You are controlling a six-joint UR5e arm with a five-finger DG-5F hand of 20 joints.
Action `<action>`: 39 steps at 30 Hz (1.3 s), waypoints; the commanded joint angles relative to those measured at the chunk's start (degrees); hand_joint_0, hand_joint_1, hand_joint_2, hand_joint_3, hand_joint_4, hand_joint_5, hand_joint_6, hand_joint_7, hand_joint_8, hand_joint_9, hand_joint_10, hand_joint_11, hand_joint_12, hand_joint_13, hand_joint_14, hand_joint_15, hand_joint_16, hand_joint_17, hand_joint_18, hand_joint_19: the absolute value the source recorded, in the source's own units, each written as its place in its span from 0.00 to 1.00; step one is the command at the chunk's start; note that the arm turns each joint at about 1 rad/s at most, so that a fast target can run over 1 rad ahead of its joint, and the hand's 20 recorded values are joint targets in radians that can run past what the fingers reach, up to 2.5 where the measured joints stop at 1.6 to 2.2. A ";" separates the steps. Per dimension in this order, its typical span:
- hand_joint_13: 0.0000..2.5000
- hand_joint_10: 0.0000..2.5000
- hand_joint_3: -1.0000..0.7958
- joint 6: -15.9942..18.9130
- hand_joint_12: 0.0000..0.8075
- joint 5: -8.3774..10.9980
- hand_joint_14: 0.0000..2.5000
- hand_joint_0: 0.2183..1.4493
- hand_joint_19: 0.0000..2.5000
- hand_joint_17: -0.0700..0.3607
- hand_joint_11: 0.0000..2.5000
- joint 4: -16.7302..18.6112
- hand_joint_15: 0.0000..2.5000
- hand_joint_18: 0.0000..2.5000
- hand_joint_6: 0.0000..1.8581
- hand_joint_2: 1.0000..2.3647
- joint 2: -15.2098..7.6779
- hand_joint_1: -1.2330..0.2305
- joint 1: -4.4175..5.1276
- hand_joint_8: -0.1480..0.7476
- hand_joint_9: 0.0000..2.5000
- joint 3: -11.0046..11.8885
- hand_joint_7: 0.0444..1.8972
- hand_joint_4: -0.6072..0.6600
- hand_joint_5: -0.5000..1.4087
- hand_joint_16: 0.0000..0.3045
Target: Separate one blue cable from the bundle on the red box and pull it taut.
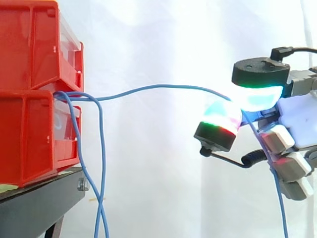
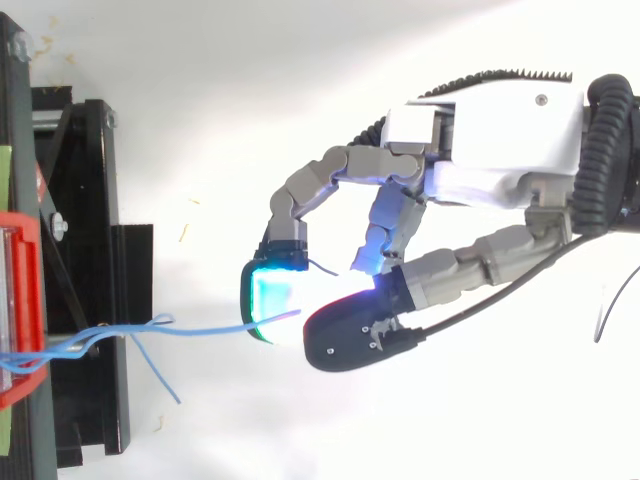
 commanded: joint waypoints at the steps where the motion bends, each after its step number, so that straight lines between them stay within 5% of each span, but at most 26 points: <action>1: 0.46 0.00 0.54 0.00 0.65 -0.03 0.01 0.24 0.21 0.58 0.11 0.04 0.24 0.43 0.47 0.21 -0.01 0.29 -0.02 0.52 0.53 0.00 0.50 0.37 0.27 0.26; 39: 0.47 0.00 0.53 0.00 0.58 -0.03 0.01 0.22 0.27 0.54 0.12 -0.04 0.29 0.43 0.47 0.23 -0.01 0.31 -0.02 0.49 0.53 0.00 0.47 0.36 0.27 0.24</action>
